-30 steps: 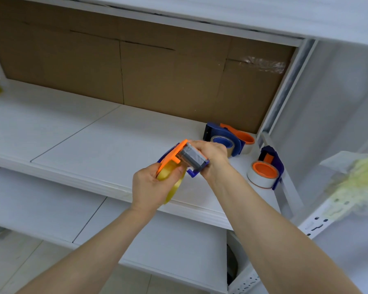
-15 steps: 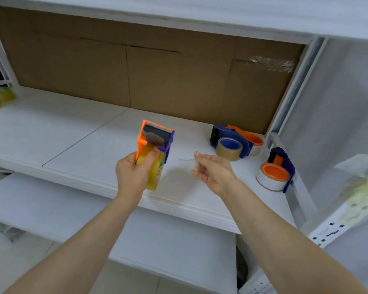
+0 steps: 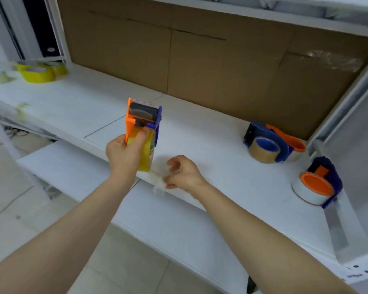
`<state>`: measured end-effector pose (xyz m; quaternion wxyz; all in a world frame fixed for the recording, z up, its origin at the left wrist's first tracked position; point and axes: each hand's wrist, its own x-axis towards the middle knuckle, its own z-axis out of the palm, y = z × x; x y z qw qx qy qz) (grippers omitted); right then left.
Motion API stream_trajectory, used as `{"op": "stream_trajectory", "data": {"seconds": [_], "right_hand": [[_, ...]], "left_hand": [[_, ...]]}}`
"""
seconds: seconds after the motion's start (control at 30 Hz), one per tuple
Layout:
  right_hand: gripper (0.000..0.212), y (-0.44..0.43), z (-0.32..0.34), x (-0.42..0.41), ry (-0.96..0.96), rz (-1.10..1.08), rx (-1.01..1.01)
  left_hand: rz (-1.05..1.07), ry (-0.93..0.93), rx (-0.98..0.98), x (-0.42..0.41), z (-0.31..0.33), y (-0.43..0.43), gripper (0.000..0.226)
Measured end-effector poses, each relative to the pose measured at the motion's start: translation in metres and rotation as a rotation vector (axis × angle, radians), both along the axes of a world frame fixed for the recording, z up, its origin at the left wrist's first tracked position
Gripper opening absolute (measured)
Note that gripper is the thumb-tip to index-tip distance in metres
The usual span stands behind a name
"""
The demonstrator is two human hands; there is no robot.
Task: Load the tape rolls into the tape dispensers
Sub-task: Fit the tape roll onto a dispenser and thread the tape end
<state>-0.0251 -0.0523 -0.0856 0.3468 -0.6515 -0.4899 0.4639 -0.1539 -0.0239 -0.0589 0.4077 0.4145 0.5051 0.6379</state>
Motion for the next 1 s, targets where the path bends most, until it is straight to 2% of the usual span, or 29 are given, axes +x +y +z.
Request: {"op": "stream_trajectory", "data": {"seconds": [0.07, 0.23, 0.4, 0.47, 0.53, 0.57, 0.63, 0.7, 0.77, 0.8, 0.9, 0.93, 1.0], "right_hand": [[0.044, 0.008, -0.005, -0.008, -0.174, 0.050, 0.037], [0.047, 0.015, -0.003, -0.029, -0.901, 0.218, 0.183], [0.046, 0.017, 0.004, -0.039, -1.127, 0.261, 0.135], [0.046, 0.018, 0.005, -0.039, -1.216, 0.266, 0.174], [0.051, 0.018, 0.006, -0.035, -1.260, 0.266, 0.207], [0.062, 0.020, 0.007, -0.030, -1.264, 0.257, 0.196], [0.099, 0.025, 0.013, -0.015, -1.267, 0.233, 0.100], [0.116, 0.027, 0.015, 0.001, -1.243, 0.196, -0.003], [0.107, 0.023, 0.009, 0.013, -1.119, 0.144, 0.005], [0.095, 0.018, 0.002, 0.016, -1.053, 0.131, 0.100], [0.037, 0.000, -0.027, 0.013, -1.015, 0.166, 0.654], [0.032, -0.003, -0.032, 0.008, -0.997, 0.250, 0.685], [0.041, -0.005, -0.039, 0.002, -0.938, 0.416, 0.524]], "left_hand": [[0.003, -0.009, 0.002, -0.002, 0.001, 0.001, 0.038], [0.004, -0.048, -0.002, -0.006, 0.003, 0.002, 0.033], [-0.006, -0.052, 0.007, -0.003, 0.008, -0.001, 0.033], [-0.010, -0.055, 0.014, -0.004, 0.008, -0.002, 0.032], [-0.009, -0.049, 0.014, -0.006, 0.009, -0.004, 0.031], [-0.009, -0.045, 0.014, -0.006, 0.010, -0.005, 0.031], [-0.009, -0.048, 0.015, -0.006, 0.011, -0.006, 0.033], [-0.017, -0.047, 0.007, -0.005, 0.012, -0.009, 0.035], [-0.031, -0.048, 0.001, -0.005, 0.013, -0.010, 0.035], [-0.034, -0.052, 0.001, -0.005, 0.014, -0.010, 0.034], [-0.041, -0.092, 0.004, -0.003, 0.017, -0.010, 0.035], [-0.045, -0.097, 0.007, -0.002, 0.018, -0.009, 0.035], [-0.047, -0.081, 0.014, 0.000, 0.017, -0.009, 0.036]]}}
